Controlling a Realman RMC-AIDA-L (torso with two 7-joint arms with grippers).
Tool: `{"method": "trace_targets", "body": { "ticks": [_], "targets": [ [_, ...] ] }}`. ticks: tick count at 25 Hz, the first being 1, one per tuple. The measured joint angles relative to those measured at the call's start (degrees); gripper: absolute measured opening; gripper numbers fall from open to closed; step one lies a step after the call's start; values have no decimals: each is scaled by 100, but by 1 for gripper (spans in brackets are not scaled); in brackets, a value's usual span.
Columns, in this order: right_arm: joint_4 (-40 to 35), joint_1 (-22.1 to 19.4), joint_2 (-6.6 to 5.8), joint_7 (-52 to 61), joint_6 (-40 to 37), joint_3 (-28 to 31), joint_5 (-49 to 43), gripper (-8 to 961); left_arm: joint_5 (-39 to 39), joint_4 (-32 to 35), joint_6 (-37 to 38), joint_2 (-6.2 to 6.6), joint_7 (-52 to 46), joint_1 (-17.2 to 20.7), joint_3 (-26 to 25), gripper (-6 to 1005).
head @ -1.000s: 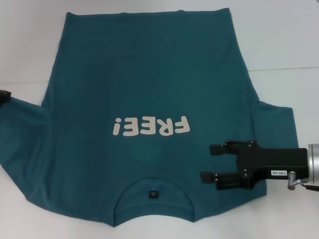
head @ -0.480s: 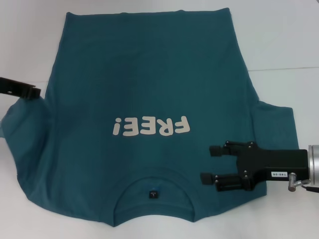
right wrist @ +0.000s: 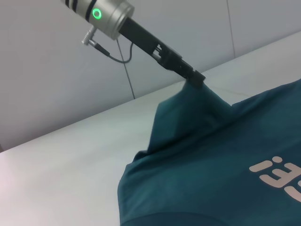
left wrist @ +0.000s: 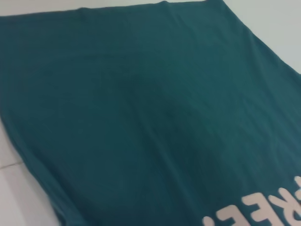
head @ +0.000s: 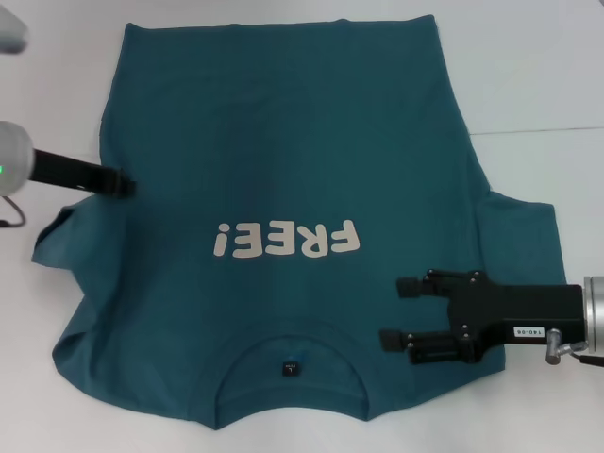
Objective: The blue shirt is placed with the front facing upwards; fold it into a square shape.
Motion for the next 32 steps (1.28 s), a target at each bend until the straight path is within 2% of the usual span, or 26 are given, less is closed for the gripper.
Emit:
{"method": "trace_targets", "body": {
  "ticks": [7, 10, 15, 18, 20, 25, 29, 32],
  "targets": [
    [20, -17, 0, 0, -5, 0, 0, 920, -20, -210, -505, -438, 47, 39, 60, 11],
    [21, -18, 0, 0, -5, 0, 0, 920, -155, -484, -791, -536, 92, 15, 174, 12],
    [21, -18, 0, 0, -4, 0, 0, 920, -757, -877, -1199, -558, 114, -3, 639, 12],
    [8, -18, 0, 0, -4, 0, 0, 920, -1115, -730, -1293, -562, 209, 130, 858, 218],
    [2, -18, 4, 0, -3, 0, 0, 919, -1221, -512, -1302, -568, 255, 270, 890, 300],
    [-1, -26, 8, 0, -2, 0, 0, 919, -1244, 412, -1301, -572, 275, 1008, 1001, 504],
    [-4, -49, 8, 0, 2, 0, 0, 919, -1188, 1136, -1299, -524, 326, 1681, 963, 663],
    [-6, -44, 3, 0, 7, 0, -1, 919, -1033, 1384, -1324, -467, 870, 1984, 878, 666]
  ]
}}
